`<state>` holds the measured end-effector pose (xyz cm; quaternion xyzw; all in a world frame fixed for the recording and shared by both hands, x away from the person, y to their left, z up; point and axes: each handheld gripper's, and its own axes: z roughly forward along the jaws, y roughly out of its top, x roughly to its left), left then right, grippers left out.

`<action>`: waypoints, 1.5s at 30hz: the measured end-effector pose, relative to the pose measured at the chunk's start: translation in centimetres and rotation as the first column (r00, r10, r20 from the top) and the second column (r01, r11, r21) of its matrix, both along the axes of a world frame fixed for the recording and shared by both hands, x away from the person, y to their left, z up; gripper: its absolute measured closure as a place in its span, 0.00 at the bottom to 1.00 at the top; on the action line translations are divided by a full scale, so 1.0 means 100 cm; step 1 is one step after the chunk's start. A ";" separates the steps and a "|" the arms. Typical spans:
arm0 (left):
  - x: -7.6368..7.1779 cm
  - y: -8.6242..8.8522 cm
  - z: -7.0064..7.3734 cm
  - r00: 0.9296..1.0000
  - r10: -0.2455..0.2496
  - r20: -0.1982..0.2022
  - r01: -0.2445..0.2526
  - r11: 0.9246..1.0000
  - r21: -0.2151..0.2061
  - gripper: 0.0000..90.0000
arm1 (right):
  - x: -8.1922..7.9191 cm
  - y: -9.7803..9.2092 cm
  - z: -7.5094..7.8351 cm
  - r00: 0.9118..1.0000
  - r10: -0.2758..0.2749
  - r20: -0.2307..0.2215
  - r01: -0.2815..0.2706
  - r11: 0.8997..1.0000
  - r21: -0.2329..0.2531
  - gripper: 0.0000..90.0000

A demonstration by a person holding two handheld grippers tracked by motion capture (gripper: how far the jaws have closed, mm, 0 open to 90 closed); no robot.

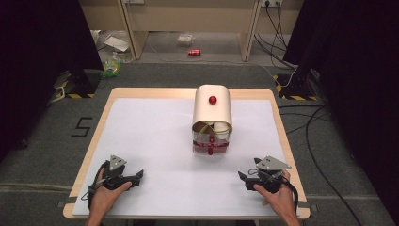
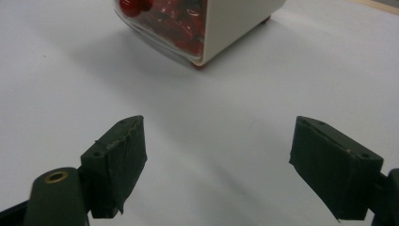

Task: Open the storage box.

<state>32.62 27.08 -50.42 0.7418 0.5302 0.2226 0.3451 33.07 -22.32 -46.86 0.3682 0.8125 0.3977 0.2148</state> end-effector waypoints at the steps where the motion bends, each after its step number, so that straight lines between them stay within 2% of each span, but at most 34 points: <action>1: 0.000 0.000 0.000 1.000 0.000 0.000 0.000 1.000 0.000 0.15 | 0.000 0.002 0.001 1.000 0.005 0.006 -0.005 1.000 -0.001 0.21; 9: 0.000 0.000 0.000 1.000 0.000 0.000 0.000 1.000 0.000 0.15 | -0.004 0.020 0.012 0.998 0.045 0.052 -0.046 0.999 0.028 0.20; 17: 0.000 0.000 0.000 1.000 0.000 -0.001 0.000 1.000 0.000 0.15 | -0.007 0.047 0.018 0.988 0.111 0.105 -0.110 0.994 -0.007 0.23; 20: 0.000 0.000 0.000 1.000 -0.001 -0.002 0.001 1.000 0.001 0.14 | -0.005 0.063 0.022 0.982 0.129 0.135 -0.128 0.992 -0.018 0.24; 28: 0.000 0.000 0.000 1.000 -0.002 -0.001 0.002 1.000 -0.002 0.14 | -0.002 0.082 0.027 0.960 0.207 0.187 -0.206 0.978 -0.028 0.28; 32: 0.000 0.000 0.000 1.000 -0.002 -0.001 0.002 1.000 -0.002 0.14 | 0.001 0.089 0.028 0.948 0.230 0.218 -0.223 0.973 -0.057 0.28; 34: 0.000 0.000 0.000 1.000 -0.002 -0.002 0.002 1.000 -0.002 0.14 | 0.003 0.092 0.028 0.945 0.241 0.222 -0.232 0.970 -0.068 0.28; 38: 0.000 0.000 0.000 1.000 -0.003 -0.003 0.003 1.000 -0.003 0.14 | 0.008 0.096 0.025 0.944 0.241 0.226 -0.227 0.970 -0.087 0.28; 44: 0.001 0.001 0.000 1.000 -0.003 -0.001 0.003 1.000 -0.010 0.14 | 0.013 0.104 0.022 0.930 0.271 0.248 -0.249 0.962 -0.116 0.29; 45: 0.001 0.001 0.000 1.000 -0.003 -0.001 0.003 1.000 -0.010 0.14 | 0.013 0.104 0.022 0.930 0.271 0.248 -0.249 0.962 -0.116 0.29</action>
